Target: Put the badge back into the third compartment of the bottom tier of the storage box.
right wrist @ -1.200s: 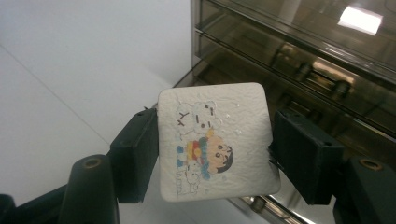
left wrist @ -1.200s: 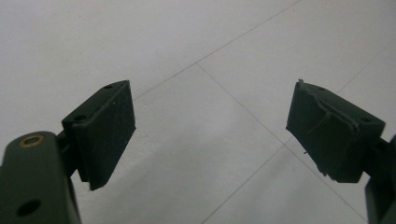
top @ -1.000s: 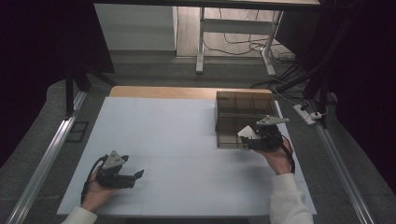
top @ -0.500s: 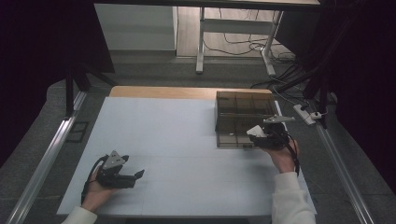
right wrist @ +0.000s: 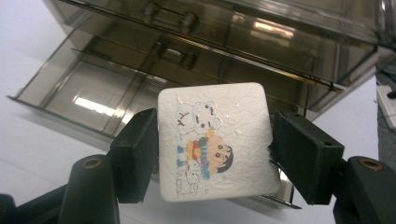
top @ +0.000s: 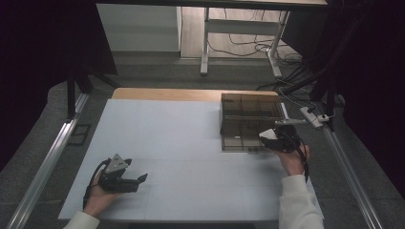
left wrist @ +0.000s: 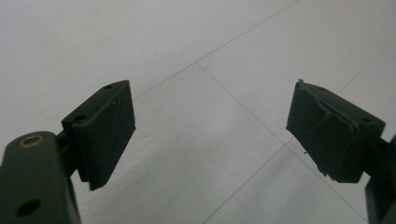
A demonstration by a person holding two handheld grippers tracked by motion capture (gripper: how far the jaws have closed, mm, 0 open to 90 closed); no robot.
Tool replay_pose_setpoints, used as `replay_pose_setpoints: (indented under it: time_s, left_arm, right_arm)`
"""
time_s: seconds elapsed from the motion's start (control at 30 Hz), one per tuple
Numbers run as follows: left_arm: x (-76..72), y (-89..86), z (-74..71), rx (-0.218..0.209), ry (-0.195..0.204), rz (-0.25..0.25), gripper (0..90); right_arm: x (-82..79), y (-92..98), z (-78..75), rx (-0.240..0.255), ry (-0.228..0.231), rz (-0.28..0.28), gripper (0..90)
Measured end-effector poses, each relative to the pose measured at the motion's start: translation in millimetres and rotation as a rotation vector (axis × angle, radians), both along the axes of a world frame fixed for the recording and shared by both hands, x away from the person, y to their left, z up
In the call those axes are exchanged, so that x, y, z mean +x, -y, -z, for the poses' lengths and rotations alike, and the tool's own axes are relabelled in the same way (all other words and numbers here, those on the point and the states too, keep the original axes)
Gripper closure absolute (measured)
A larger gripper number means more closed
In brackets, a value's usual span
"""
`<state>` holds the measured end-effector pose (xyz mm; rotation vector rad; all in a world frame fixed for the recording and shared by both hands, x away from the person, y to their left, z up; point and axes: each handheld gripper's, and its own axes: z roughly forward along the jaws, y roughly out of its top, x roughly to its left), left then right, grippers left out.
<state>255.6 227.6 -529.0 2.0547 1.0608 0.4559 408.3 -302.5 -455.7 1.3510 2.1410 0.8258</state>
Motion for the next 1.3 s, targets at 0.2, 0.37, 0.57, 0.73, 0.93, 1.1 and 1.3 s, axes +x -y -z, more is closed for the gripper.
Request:
replay_pose_setpoints:
  time_s: [0.2,0.37,0.57,0.73,0.93,1.1,1.3]
  left_arm:
    - [0.1,0.4,0.5,0.005,-0.002,0.003,15.1]
    - [0.6,-0.1,0.8,0.007,-0.003,0.003,15.1]
    - [0.6,0.0,1.0,0.009,-0.004,0.006,15.1]
    - [0.9,0.6,1.4,0.01,-0.005,0.007,15.1]
    - [1.0,-0.2,1.5,0.01,-0.006,0.008,15.1]
    - [0.9,0.1,1.6,0.013,-0.006,0.01,15.2]
    - [0.7,0.2,1.5,0.01,-0.005,0.006,15.2]
  right_arm:
    - [6.7,5.3,5.9,0.021,-0.004,0.069,32.7]
    - [12.5,7.2,11.9,0.02,-0.014,0.124,32.7]
    - [16.5,7.9,17.2,0.036,-0.029,0.17,32.7]
    - [18.3,4.4,18.9,0.039,-0.031,0.191,32.7]
    - [19.7,6.6,21.2,0.061,-0.024,0.223,30.9]
    - [20.4,7.4,23.4,0.071,-0.035,0.228,24.1]
    - [15.7,8.0,20.1,0.068,-0.01,0.185,25.5]
